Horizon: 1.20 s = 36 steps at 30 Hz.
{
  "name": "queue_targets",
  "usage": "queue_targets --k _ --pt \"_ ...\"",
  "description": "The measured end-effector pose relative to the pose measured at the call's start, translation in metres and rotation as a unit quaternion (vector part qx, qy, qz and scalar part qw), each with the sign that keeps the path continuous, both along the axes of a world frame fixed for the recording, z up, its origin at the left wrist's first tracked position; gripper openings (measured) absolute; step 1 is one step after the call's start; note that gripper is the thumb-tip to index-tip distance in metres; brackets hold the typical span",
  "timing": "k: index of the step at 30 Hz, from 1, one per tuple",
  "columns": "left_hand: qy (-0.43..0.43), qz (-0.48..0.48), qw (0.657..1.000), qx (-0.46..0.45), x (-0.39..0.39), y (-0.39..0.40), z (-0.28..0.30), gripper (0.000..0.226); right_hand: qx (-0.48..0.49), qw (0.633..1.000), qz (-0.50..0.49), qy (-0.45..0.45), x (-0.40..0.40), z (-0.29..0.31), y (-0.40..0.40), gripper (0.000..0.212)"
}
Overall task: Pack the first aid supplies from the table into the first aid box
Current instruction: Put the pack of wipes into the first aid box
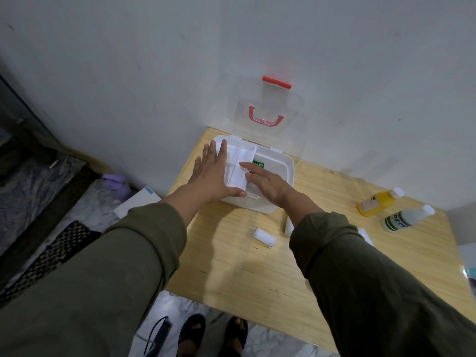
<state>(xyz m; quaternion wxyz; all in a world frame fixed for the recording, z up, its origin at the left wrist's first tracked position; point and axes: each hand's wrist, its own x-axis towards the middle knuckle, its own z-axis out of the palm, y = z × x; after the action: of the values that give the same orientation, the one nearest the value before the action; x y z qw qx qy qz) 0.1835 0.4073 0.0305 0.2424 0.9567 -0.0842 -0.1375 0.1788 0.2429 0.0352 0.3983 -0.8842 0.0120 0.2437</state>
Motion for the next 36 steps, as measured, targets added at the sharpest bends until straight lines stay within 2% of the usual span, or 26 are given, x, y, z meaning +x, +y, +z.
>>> queue_targets --k 11,24,29,36 --pt "-0.004 0.001 1.0 0.0 0.0 0.0 -0.001 0.132 -0.012 1.0 -0.004 0.017 0.005 -0.001 0.002 0.043" --pt "-0.007 -0.002 1.0 0.002 0.001 0.0 0.0 0.13 -0.039 0.998 0.019 -0.036 0.002 -0.009 -0.001 0.047" --pt "-0.009 -0.001 1.0 -0.006 -0.002 0.0 0.002 0.132 -0.079 0.989 0.0 -0.123 -0.004 0.006 -0.008 0.051" --pt "-0.068 -0.043 0.996 -0.03 0.002 -0.025 0.027 0.124 -0.128 0.96 -0.084 -0.235 -0.024 0.049 -0.042 0.055"
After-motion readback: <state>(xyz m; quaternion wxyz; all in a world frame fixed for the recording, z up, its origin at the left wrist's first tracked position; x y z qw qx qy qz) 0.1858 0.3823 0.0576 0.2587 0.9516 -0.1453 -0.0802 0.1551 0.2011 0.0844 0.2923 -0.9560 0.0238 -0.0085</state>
